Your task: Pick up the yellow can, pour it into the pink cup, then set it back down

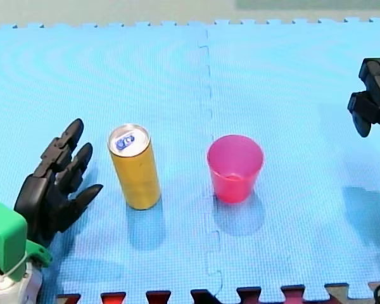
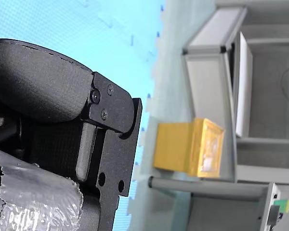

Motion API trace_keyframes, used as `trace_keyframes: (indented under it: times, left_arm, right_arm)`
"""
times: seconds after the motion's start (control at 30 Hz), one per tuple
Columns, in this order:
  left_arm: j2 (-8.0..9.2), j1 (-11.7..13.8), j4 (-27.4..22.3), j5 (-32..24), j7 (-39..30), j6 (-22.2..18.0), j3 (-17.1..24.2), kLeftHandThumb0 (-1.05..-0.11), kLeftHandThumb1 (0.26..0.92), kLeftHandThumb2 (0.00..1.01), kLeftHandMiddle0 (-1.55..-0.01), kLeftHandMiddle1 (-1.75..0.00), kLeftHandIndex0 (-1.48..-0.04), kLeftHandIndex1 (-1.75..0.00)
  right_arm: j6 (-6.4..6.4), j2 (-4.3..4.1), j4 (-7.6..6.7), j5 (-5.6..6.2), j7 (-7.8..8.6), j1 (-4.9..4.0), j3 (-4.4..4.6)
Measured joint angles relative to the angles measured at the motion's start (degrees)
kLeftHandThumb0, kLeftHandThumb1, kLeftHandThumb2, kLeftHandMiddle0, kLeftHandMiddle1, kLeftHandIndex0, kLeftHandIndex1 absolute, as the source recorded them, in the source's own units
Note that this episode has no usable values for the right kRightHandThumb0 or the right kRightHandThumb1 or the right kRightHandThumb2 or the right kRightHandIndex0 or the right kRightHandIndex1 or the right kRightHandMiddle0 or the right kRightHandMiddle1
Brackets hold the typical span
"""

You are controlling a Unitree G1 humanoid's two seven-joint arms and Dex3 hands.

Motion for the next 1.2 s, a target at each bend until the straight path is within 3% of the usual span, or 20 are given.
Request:
trace_keyframes:
  times: [0.5,0.8,1.2]
  left_arm:
    - [0.11,0.90,-1.90,0.62,1.65,1.52,-1.36,-1.048,0.842,0.01,-0.21,-0.01,-0.20,0.00]
    - [0.59,0.78,-1.34,0.42,-1.23,3.76,-1.90,-1.048,0.862,0.02,-0.21,-0.01,-0.20,0.00]
    - [1.75,-0.29,-1.32,-1.49,-6.37,9.74,-1.32,-1.048,0.708,0.00,-0.16,0.00,-0.17,0.00]
  right_arm:
    - [-0.01,-0.01,0.01,0.01,0.18,-0.02,-0.06]
    - [-0.02,-0.02,0.02,0.10,0.36,-0.01,-0.18]
    - [-0.18,-0.02,0.01,0.11,0.32,0.02,-0.19]
